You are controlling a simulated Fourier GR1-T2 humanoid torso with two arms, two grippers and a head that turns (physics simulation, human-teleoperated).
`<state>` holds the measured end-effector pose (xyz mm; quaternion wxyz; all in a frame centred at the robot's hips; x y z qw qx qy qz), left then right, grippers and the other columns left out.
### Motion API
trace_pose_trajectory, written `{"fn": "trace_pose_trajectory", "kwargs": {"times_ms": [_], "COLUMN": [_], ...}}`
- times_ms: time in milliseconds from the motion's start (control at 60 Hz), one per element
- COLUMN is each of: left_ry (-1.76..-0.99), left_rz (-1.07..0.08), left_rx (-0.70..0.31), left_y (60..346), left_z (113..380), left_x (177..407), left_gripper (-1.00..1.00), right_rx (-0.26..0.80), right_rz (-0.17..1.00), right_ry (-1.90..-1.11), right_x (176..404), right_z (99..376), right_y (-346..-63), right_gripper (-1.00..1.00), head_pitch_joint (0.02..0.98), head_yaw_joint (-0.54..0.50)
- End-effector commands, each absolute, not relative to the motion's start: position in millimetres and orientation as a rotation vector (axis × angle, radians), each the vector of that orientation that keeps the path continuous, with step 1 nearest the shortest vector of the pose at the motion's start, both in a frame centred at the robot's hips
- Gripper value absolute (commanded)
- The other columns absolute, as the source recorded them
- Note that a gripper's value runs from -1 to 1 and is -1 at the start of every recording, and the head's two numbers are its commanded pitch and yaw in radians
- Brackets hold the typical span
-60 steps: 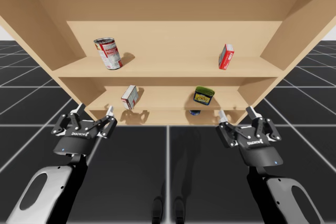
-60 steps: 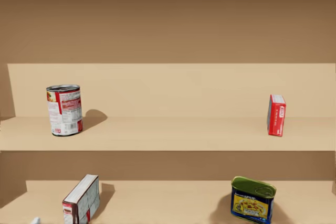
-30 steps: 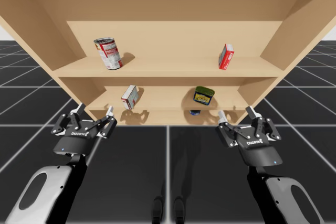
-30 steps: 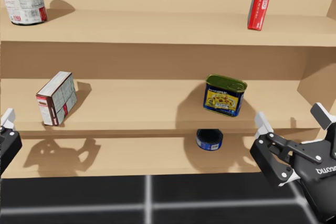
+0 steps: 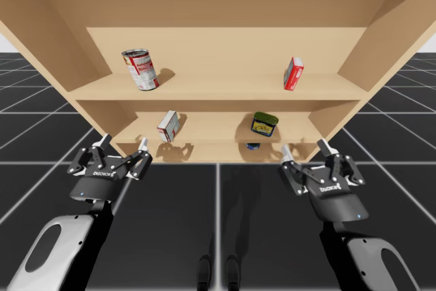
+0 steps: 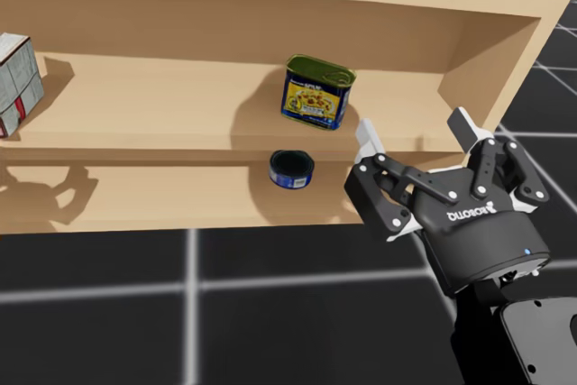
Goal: Find the tuna fish can on the shelf and bring it to me.
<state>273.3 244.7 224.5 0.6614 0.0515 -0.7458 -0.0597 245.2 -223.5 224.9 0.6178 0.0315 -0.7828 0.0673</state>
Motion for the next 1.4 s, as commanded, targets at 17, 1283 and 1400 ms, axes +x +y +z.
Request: {"fn": "trace_pose_trajectory", "kwargs": {"times_ms": [17,1283,1400], "left_ry": [-1.683,-1.665,-1.665], "left_rz": [-0.130,-0.131,-0.131], "left_rx": [0.116,0.120,0.119], "left_y": [245.8,248.0,248.4], "left_z": [224.1,219.5,219.6], "left_x": [273.2,276.0,275.9], "left_gripper": [-1.00,-1.00,-1.00], "right_rx": [0.089,0.051,0.046], "right_rz": [0.133,0.234,0.212], "right_ry": [-1.788,-1.432,-1.416], "right_x": [231.4,328.4,344.7], "right_z": [236.7,147.8,142.4], "right_y": [-215.5,-169.3,-162.7], "right_gripper": [-1.00,-1.00,-1.00], "head_pitch_joint": [0.725,0.743,0.737], "head_yaw_joint": [-0.21,-0.16,-0.16]}}
